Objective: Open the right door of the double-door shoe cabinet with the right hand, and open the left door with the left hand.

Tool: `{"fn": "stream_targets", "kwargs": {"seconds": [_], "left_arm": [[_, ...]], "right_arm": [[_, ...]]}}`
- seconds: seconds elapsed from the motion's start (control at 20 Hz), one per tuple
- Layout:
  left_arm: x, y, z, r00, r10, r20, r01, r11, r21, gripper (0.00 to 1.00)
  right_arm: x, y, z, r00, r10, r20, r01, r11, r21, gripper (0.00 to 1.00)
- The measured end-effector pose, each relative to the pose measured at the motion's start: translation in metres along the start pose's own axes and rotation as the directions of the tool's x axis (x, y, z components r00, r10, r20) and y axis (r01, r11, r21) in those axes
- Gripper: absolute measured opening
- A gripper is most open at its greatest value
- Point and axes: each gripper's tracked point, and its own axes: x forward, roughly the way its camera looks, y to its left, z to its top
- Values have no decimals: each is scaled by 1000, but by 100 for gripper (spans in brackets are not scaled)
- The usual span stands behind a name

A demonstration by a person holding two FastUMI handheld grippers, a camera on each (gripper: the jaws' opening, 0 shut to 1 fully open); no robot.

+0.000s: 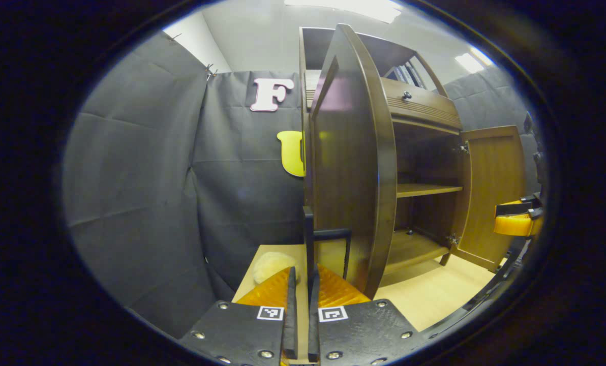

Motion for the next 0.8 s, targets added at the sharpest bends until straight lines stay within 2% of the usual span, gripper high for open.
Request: {"fn": "stream_targets", "kwargs": {"seconds": [0.15,0.2,0.25,0.3,0.35,0.4,0.5,0.8], "left_arm": [[-1,9,-1,1000,-31,4,31,1000,-2,10],[-2,11,-3,999,-40,2,40,999,-1,7],[-1,13,-4,999,-46,-4,46,999,-1,10],[-2,14,-4,999,-52,-6,52,999,-3,7],[-3,15,-5,998,-56,-11,56,998,0,7],[-3,17,-7,998,-57,-21,57,998,3,10],[-7,20,-5,999,-36,-23,36,999,13,14],[-41,21,4,995,99,-9,-98,994,54,10]], "right_arm": [[5,6,-1,1000,-6,-12,6,1000,-2,93],[7,8,-1,1000,-10,-16,10,1000,-4,98],[7,9,-1,1000,-13,-19,13,1000,-5,98],[7,10,-1,1000,-15,-20,15,1000,-4,98],[5,11,-1,1000,-18,-20,18,1000,-1,93],[4,11,-3,1000,-18,-21,18,1000,5,92],[-1,8,-3,1000,-17,-15,17,1000,8,93],[-25,-23,-5,1000,-24,-4,24,1000,10,93]]}}
